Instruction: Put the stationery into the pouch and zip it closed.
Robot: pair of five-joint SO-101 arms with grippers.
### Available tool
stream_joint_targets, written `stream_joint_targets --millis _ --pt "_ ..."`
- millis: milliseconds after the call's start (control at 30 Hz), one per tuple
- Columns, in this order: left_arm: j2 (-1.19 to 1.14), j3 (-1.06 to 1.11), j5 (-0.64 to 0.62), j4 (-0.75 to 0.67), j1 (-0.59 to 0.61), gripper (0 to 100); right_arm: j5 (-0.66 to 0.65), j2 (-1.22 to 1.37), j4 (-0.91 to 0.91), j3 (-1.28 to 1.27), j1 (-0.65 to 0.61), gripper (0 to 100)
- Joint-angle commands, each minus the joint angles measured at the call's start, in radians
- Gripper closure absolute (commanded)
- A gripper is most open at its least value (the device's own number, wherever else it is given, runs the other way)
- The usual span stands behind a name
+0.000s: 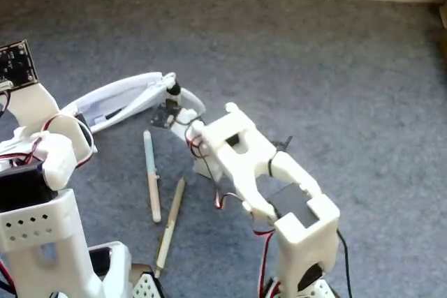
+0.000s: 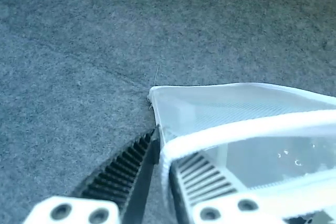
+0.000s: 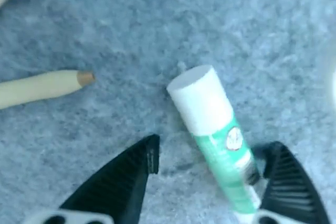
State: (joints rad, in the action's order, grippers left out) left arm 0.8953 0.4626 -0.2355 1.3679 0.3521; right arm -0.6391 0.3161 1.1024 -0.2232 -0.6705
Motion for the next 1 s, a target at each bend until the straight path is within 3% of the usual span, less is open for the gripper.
stream_joint_targets --millis 0,200,400,700,833,967 --pt "0.013 -0.053 -0.008 -0.015 0.008 99 -0.018 -0.004 -0.018 0.008 -0.013 79.6" --pt "0.013 -0.053 -0.008 -0.017 0.008 99 -0.018 -0.077 0.002 -0.022 -0.008 98.5" --pt "0.013 -0.053 -0.008 -0.018 0.008 99 -0.012 -0.272 0.073 -0.176 -0.008 99.0" --pt "0.013 -0.061 -0.008 -0.015 -0.03 99 0.002 -0.837 0.076 -0.453 -0.008 99.1" --pt "0.012 -0.062 -0.008 -0.021 -0.091 99 0.129 -1.07 0.065 -0.458 -0.013 99.1" --pt "0.012 -0.062 -0.012 -0.043 -0.104 99 0.272 -1.23 -0.09 -0.409 -0.05 99.1"
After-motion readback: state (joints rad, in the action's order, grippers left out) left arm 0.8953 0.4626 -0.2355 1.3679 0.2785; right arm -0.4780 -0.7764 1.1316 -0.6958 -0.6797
